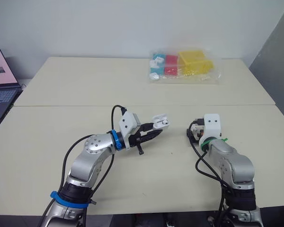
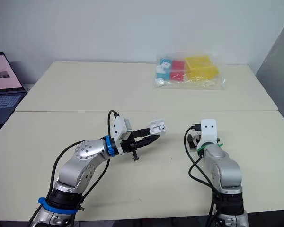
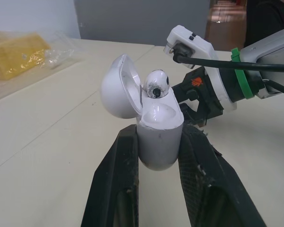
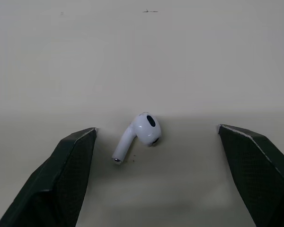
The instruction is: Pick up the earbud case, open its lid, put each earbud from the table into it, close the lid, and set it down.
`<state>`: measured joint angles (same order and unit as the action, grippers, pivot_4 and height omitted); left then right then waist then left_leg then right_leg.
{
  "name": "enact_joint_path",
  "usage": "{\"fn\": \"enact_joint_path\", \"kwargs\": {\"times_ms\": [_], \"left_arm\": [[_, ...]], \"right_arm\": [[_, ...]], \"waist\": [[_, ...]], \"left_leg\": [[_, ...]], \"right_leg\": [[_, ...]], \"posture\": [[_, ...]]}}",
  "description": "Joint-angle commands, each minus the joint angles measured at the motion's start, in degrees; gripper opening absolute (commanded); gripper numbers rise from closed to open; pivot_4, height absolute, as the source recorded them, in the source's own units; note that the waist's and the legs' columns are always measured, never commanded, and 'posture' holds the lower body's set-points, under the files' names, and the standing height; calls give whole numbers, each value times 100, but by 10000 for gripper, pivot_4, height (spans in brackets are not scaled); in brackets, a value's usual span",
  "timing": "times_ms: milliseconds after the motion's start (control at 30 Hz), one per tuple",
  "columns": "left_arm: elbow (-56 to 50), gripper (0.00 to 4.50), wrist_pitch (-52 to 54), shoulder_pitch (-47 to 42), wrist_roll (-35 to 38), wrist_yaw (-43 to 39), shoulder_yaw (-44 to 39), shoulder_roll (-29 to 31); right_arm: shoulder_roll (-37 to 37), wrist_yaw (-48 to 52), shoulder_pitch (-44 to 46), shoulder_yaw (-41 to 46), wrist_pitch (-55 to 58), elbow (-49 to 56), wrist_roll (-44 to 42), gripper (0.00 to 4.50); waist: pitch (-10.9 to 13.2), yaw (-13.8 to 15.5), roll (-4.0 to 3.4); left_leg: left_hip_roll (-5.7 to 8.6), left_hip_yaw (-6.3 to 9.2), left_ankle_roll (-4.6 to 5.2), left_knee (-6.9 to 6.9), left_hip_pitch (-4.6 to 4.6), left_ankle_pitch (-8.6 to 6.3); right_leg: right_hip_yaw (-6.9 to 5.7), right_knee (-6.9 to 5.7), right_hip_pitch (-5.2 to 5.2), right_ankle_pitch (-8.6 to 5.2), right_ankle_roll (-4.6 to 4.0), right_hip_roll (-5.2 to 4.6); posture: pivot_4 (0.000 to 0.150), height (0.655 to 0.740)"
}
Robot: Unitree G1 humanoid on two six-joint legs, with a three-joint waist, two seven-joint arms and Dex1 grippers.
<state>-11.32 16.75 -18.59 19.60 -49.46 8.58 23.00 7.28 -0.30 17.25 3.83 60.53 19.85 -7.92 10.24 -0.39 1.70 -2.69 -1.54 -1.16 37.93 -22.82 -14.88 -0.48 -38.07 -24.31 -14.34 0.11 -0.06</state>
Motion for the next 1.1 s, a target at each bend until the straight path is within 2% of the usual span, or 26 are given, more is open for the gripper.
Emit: {"fn": "enact_joint_path", "kwargs": {"times_ms": [33, 433, 800, 933, 1100], "left_arm": [[-190, 7745, -97, -23, 18, -4, -31, 27], [-188, 7745, -114, -9, 7, -16, -30, 15], [-188, 7745, -132, 2, -7, -16, -29, 10], [-183, 7745, -130, -3, 0, -26, -42, 21], [-184, 7745, -121, -4, 1, -44, -34, 28]], "right_arm": [[194, 122, -90, -24, -9, 190, 31, 42643], [560, 209, -247, 257, 2, 307, 42, 42643], [817, 596, -345, 543, 466, 808, -235, 42643], [941, 1215, -316, 295, 294, 1206, -655, 42643], [1314, 1606, -243, -48, -346, 821, -569, 42643]], "waist": [[0, 0, 0], [0, 23, 0], [0, 19, 0], [0, -9, 0], [0, -7, 0]], "left_leg": [[0, 0, 0, 0, 0, 0], [2, 1, 0, 1, -1, 0], [2, 0, 0, 1, 0, 0], [0, 1, 0, 0, 1, 0], [2, 3, 0, 3, 1, 0]], "right_leg": [[0, 0, 0, 0, 0, 0], [-1, 3, 2, 0, 0, -2], [-1, 1, 2, 0, 0, -1], [-1, 0, 1, 0, 0, 1], [-2, 0, 4, 0, 0, 1]], "posture": [[1500, 7358], [1500, 7358], [1500, 7358], [1500, 7358], [1500, 7358]]}}
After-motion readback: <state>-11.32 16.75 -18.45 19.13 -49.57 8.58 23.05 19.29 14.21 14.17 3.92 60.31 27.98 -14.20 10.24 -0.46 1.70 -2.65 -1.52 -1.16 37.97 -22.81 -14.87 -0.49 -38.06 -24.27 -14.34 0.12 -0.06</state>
